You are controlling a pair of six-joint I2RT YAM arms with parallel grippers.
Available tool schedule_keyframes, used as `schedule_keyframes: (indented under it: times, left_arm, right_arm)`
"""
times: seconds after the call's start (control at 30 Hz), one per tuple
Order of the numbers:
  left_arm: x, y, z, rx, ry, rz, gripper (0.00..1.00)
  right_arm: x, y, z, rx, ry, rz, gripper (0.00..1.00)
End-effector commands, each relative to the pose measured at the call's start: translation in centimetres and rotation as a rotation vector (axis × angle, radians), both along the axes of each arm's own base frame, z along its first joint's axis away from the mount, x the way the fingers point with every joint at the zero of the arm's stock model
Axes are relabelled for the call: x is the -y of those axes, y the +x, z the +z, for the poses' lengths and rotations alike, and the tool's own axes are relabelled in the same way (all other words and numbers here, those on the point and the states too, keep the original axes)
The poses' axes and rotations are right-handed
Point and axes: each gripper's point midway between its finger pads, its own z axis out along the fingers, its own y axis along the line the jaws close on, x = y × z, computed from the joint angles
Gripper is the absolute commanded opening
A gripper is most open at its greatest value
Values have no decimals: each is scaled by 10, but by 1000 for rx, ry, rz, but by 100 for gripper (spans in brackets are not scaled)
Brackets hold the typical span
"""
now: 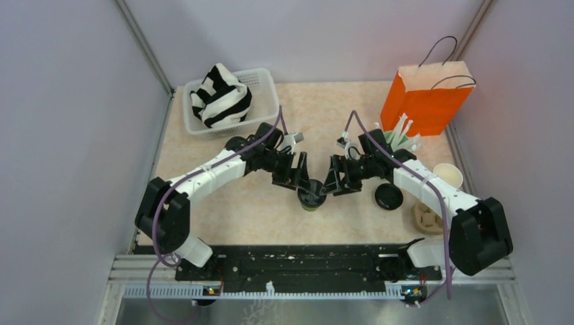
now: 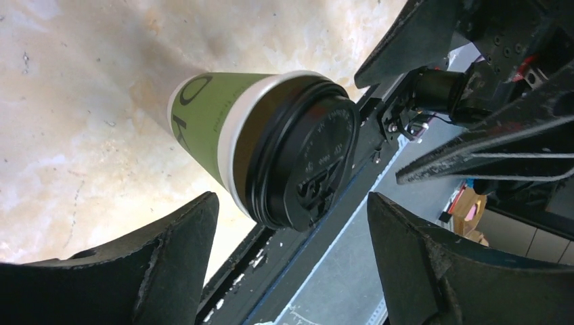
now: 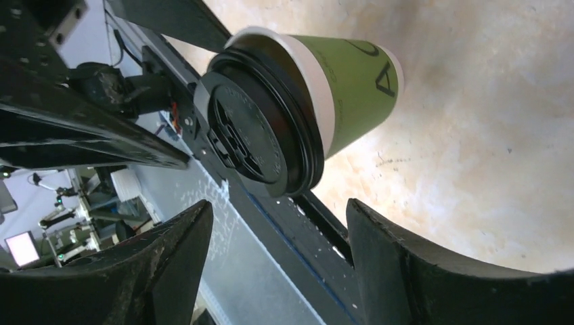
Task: Pack the takeout coffee
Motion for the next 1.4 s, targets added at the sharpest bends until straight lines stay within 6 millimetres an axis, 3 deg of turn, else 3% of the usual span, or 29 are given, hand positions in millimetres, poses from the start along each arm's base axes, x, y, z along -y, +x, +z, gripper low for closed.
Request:
schedule_keyframes:
  times: [0.0, 0.13, 0.33, 0.57, 0.73, 0.93, 1.1, 1.23, 1.37]
  left_arm:
    - [13, 14, 7, 80, -35, -72, 84]
    - [13, 15, -2, 71, -23, -80, 79]
    - [13, 17, -10, 55, -7, -63, 62]
    - [12, 14, -13, 29, -25, -26, 51]
    - [12, 9, -14, 11, -46, -11, 49]
    - [10, 8, -20, -17, -30, 11, 49]
    - [9, 7, -27, -41, -19, 27, 49]
    - [11, 7, -23, -44, -30, 28, 51]
    - [12, 10, -17, -33, -33, 31, 55]
  right_arm:
    - [-14, 15, 7, 42, 96, -3, 70]
    - [-13, 19, 0, 38, 69, -8, 59]
    - [-14, 20, -7, 25, 65, 2, 55]
    - [-17, 26, -6, 29, 73, -16, 47]
    - [-18, 31, -5, 34, 71, -41, 44]
    - [-15, 31, -19, 14, 57, -76, 52]
    - [-21, 21, -25, -44, 143, -53, 47]
    - [-18, 24, -20, -45, 171, -68, 46]
    - [-16, 27, -23, -55, 182, -88, 36]
